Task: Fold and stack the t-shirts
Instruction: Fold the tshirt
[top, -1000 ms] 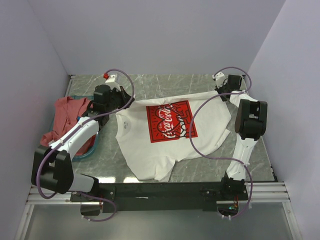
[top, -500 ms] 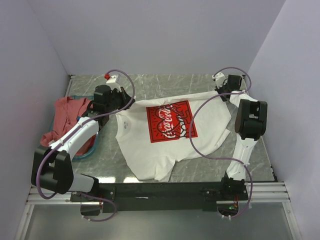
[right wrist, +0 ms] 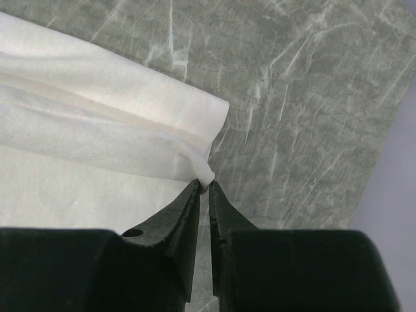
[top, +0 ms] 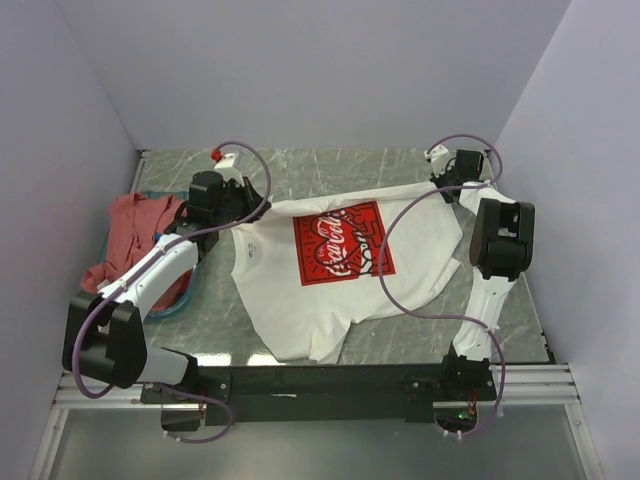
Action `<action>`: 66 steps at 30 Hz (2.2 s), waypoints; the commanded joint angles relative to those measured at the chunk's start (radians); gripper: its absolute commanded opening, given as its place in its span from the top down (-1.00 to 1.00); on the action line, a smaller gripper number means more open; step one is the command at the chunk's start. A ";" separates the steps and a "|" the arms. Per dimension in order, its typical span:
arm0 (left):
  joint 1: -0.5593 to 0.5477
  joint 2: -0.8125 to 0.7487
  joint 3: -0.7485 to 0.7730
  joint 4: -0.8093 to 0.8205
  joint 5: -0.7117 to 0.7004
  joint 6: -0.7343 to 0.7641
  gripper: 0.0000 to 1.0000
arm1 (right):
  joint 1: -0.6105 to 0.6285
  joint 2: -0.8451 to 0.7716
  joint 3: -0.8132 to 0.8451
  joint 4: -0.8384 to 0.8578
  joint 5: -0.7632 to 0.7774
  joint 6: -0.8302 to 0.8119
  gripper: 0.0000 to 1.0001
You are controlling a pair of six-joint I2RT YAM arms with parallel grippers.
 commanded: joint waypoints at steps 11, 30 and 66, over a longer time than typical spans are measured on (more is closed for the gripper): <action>-0.013 -0.019 -0.006 -0.001 0.029 0.026 0.99 | -0.012 -0.034 -0.017 0.010 0.022 -0.025 0.53; -0.019 -0.033 -0.015 -0.033 0.060 0.073 0.99 | -0.099 -0.213 -0.083 -0.104 -0.202 0.029 -0.51; -0.113 -0.062 -0.063 -0.089 0.029 0.045 0.99 | -0.107 -0.160 0.000 -0.249 -0.406 0.247 -0.42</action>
